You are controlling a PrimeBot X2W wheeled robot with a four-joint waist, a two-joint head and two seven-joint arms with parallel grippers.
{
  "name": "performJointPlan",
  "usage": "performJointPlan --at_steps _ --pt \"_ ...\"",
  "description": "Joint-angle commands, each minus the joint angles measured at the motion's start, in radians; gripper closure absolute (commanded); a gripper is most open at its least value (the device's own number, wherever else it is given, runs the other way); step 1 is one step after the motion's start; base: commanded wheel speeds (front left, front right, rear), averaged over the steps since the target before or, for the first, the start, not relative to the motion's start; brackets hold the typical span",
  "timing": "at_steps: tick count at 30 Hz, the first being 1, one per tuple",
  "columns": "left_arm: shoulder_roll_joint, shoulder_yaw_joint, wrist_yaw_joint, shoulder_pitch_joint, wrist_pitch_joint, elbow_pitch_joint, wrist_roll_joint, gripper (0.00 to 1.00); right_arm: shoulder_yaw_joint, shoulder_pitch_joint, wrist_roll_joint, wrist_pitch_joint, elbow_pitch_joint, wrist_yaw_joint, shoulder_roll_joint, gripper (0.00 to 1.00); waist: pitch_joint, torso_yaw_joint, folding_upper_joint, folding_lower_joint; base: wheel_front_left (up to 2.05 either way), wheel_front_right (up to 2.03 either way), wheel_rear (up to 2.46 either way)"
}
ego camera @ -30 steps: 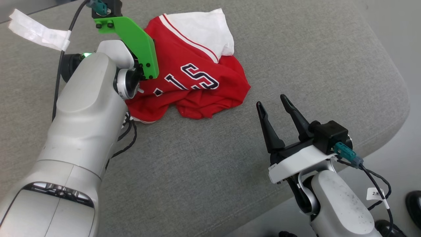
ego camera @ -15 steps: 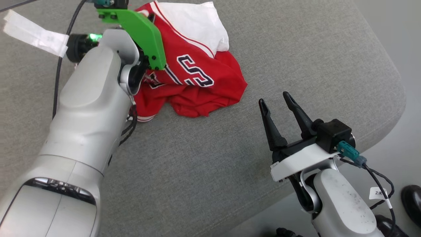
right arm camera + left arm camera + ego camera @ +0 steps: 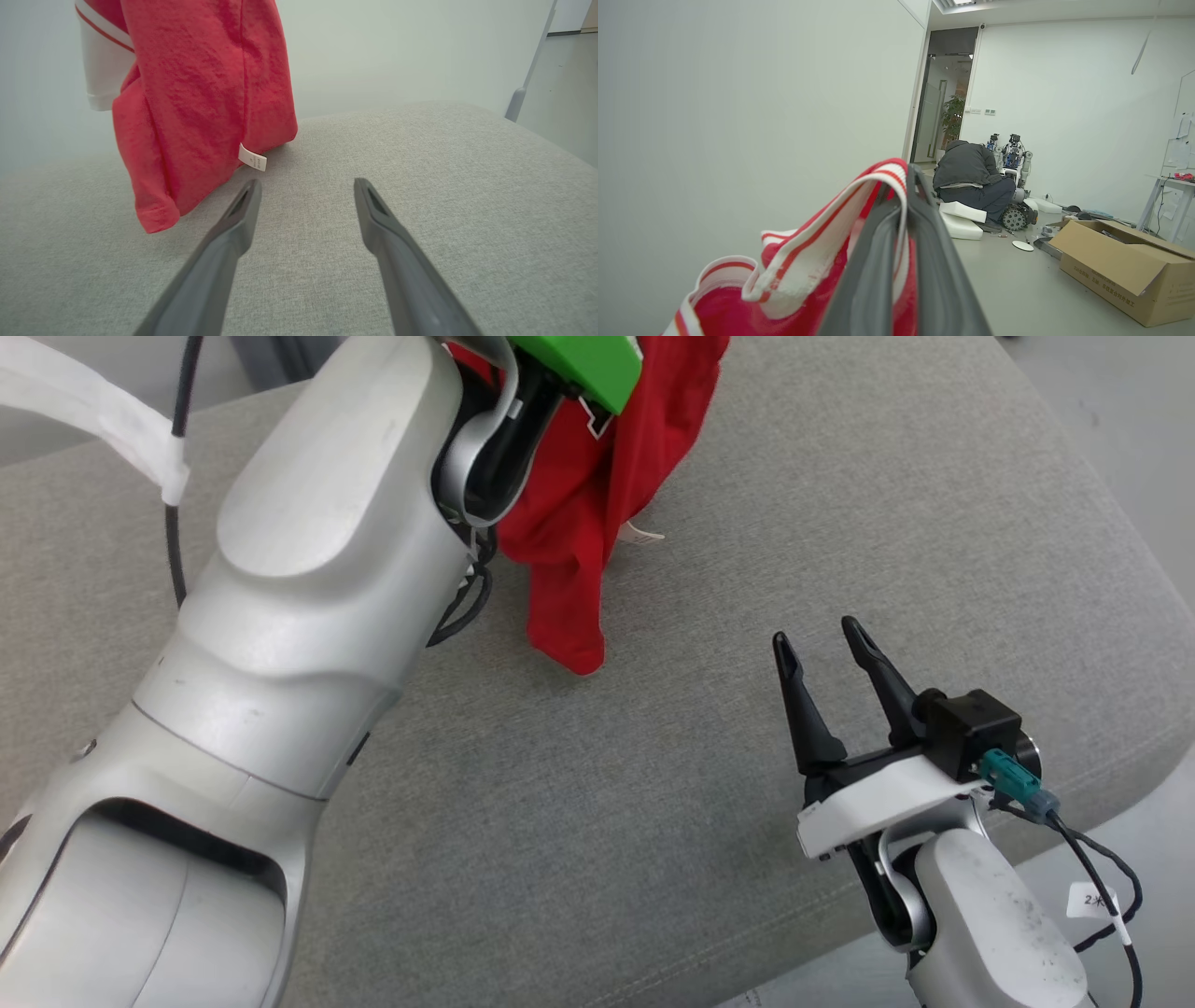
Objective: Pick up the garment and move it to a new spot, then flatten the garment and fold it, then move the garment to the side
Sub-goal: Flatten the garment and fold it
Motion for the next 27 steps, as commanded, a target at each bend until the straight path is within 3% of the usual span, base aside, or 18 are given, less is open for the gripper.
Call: performJointPlan --at_steps 1,6,15,21,27 --pt "0.004 -0.010 0.012 0.011 -0.010 -0.008 0.000 1.00 -0.010 0.021 -0.010 -0.003 -0.002 0.000 -0.002 0.00 -0.034 0.066 0.0000 -0.0001 0.00 0.00 0.00" --pt "0.013 0.009 0.036 0.153 -0.024 -0.045 -0.014 1.00 -0.054 0.048 -0.033 -0.003 -0.006 0.001 -0.002 0.00 -0.050 0.163 0.0000 -0.0001 0.00 0.00 0.00" --pt "0.129 0.180 0.109 0.657 -0.024 -0.195 0.073 1.00 -0.087 0.087 -0.045 0.014 -0.027 0.001 -0.002 0.00 -0.077 0.300 0.0000 -0.0001 0.00 0.00 0.00" --pt "0.155 0.183 0.119 0.881 -0.024 -0.178 0.124 1.00 -0.080 0.090 -0.044 0.027 -0.042 0.000 -0.003 0.00 -0.090 0.324 0.0000 -0.0001 0.00 0.00 0.00" --pt "0.182 0.141 0.140 0.963 -0.024 -0.130 0.183 1.00 -0.084 0.102 -0.048 0.033 -0.049 0.000 -0.002 0.00 -0.103 0.324 0.0000 -0.0001 0.00 0.00 0.00"
